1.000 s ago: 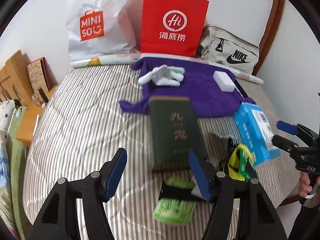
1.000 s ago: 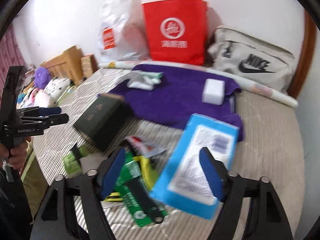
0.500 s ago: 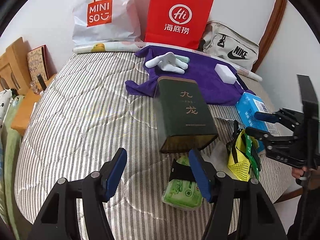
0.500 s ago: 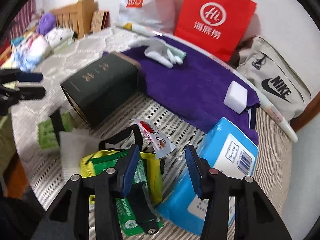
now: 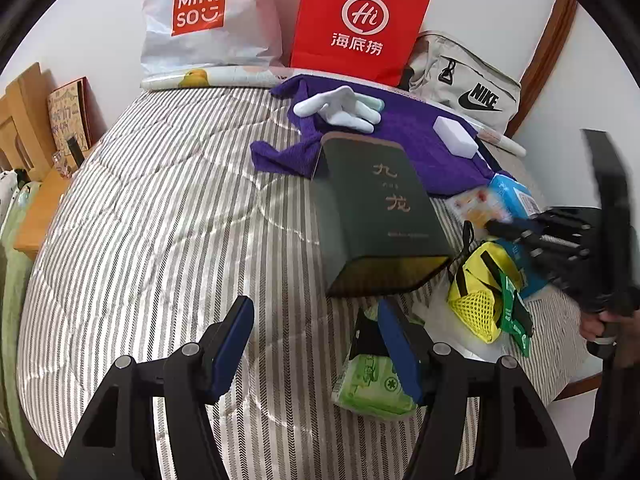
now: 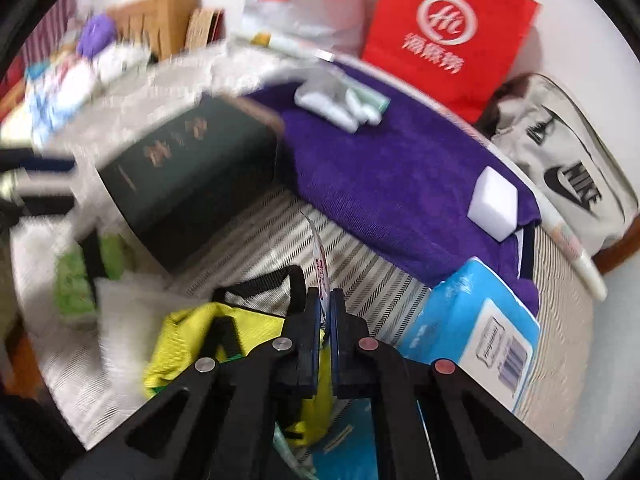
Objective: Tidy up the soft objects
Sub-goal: 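Grasp the small printed snack packet with the right tool while the left tool grasps the green tissue pack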
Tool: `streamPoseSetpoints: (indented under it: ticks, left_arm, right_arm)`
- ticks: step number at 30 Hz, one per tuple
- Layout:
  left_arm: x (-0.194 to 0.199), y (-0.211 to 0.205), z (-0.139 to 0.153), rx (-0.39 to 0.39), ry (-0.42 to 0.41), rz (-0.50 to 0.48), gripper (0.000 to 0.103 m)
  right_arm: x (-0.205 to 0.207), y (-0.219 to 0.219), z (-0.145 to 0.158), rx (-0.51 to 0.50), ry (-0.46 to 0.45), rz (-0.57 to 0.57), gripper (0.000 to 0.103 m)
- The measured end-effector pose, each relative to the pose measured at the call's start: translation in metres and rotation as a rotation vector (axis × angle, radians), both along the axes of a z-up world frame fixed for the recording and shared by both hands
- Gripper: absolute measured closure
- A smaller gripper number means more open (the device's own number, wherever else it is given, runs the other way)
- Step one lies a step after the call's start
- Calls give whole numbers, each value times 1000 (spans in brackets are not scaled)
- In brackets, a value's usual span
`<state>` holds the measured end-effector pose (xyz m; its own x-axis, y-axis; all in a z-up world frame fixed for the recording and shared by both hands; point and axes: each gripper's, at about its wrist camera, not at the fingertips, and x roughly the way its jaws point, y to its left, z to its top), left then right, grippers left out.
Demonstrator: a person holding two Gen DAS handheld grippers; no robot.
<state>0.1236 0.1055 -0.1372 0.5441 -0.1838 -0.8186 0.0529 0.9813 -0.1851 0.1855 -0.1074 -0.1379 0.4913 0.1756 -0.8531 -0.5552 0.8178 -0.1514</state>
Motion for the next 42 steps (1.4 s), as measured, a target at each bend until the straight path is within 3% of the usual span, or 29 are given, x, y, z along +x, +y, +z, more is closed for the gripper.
streamPoseSetpoints:
  ticks: [2,6,15,17,22,25,26,28,32,42]
  left_arm:
    - [-2,0,-2,-6,3,-2,41]
    - [-10,-3,-6,-20,6,-11,41]
    - [-35,-28,-16,-4,-5,-102,35]
    - [-40,-36,-18,0,-13,-137,29]
    - [-36,-50,-33,128,-6,-144,25]
    - [-30,-56,-45,154,5,-134,25]
    - [-31,-57,-44,170,-12,-126,26]
    - [-32,-57,-42,166,-24,-130,48]
    - [-38,-50,-25,104,-59,-117,50]
    - [-52,-31,6,44,-99,-46,50]
  right_arm:
    - [-6,-10,13,97,3,-24,99]
    - [-26,-26,33,188,-32,-70,99]
    - [-95,-63,46,307,-46,-106,99]
    - [-105,-71,43,321,-38,-121,99]
    - [-132,-93,30,353,-18,-170,99]
    - [-138,-107,19,385,5,-213,99]
    - [-139,-112,13,393,15,-233,99]
    - [-139,-119,5,394,28,-265,99]
    - [-139,-130,-1,418,39,-295,99]
    - [-137,-143,-23,436,78,-356,99]
